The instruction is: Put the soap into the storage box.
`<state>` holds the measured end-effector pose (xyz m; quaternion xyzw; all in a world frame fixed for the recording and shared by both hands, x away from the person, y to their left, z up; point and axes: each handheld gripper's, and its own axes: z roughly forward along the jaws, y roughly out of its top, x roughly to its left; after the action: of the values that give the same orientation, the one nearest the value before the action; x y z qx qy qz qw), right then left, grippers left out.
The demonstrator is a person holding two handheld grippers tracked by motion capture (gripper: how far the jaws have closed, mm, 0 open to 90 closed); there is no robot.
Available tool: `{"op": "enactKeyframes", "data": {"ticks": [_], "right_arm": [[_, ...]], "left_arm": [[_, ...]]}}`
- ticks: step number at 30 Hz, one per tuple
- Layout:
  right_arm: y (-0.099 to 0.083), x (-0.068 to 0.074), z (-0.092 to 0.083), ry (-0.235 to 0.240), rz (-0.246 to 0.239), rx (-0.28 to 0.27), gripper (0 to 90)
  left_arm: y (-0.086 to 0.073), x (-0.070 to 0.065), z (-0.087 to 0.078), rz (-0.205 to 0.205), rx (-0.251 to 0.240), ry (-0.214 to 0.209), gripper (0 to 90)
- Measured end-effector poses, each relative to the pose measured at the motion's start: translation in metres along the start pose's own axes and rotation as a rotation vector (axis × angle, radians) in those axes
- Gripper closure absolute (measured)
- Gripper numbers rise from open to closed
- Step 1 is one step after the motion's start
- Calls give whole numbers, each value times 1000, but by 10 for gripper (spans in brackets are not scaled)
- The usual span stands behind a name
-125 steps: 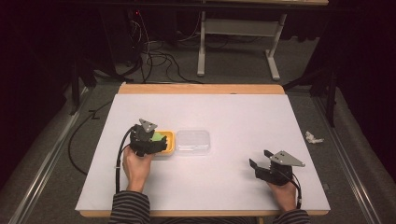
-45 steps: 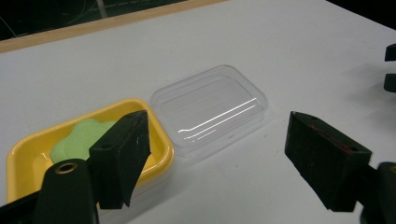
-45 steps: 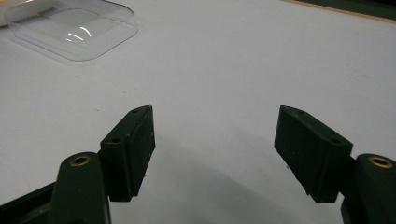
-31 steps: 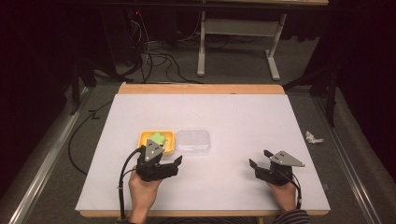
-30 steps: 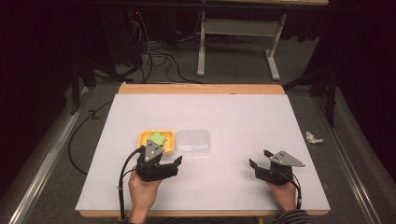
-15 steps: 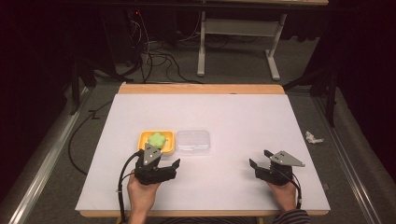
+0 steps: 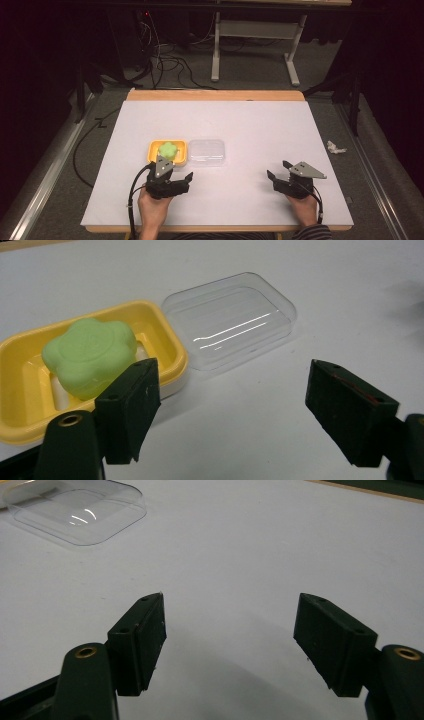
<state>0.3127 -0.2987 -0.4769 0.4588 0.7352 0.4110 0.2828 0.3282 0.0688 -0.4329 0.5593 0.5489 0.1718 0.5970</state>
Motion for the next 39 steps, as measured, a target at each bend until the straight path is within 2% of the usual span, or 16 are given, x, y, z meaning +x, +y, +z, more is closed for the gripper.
{"op": "enactKeyframes", "data": {"ticks": [26,39], "right_arm": [[0,0,0,0,2,-2,295],[0,0,0,0,-3,-2,294]], "left_arm": [[-17,1,14,7,34,0,223],[-23,3,22,-7,37,-2,224]]}}
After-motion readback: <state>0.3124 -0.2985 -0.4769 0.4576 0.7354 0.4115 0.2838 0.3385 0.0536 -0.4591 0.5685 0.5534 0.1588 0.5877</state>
